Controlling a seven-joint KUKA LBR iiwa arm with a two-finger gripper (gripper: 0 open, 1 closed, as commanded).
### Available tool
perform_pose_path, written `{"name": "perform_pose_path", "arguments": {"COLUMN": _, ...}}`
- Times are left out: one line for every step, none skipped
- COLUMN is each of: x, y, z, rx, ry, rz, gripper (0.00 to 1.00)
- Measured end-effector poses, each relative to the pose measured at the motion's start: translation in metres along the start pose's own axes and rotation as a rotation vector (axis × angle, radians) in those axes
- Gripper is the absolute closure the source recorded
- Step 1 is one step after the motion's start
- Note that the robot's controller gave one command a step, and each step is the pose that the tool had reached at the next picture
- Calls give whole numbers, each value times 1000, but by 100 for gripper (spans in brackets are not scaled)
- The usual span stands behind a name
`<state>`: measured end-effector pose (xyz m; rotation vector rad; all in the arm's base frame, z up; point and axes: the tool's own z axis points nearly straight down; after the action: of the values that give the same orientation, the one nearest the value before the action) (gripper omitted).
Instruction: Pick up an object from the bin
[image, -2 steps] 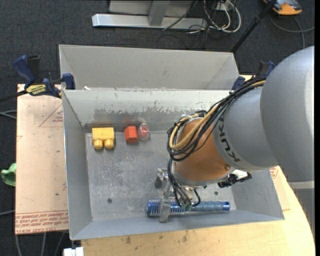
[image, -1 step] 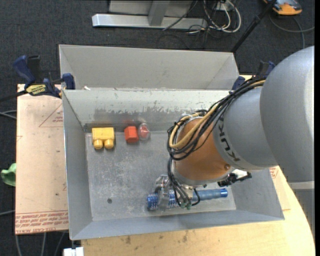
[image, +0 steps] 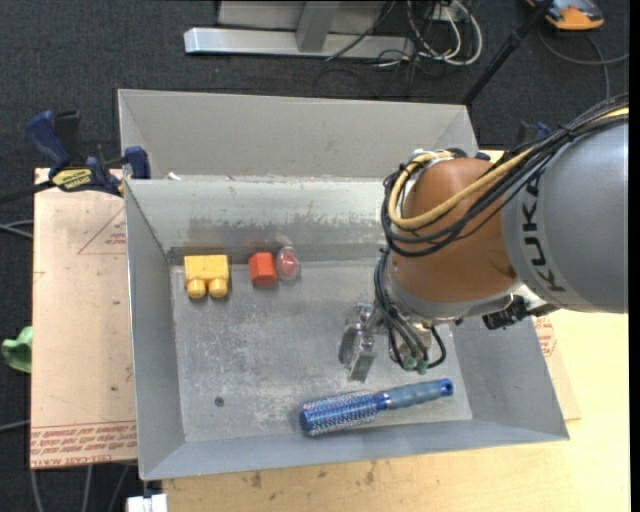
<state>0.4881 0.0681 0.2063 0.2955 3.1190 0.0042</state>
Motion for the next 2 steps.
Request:
{"name": "perform_pose_path", "arguments": {"x": 1, "y": 0, "z": 4, "rx": 2, "ry": 7, "rz": 1, "gripper": 0}}
{"name": "perform_pose_path", "arguments": {"x": 4, "y": -2, "z": 139, "rx": 1, "ry": 3, "rz": -145, "gripper": 0}}
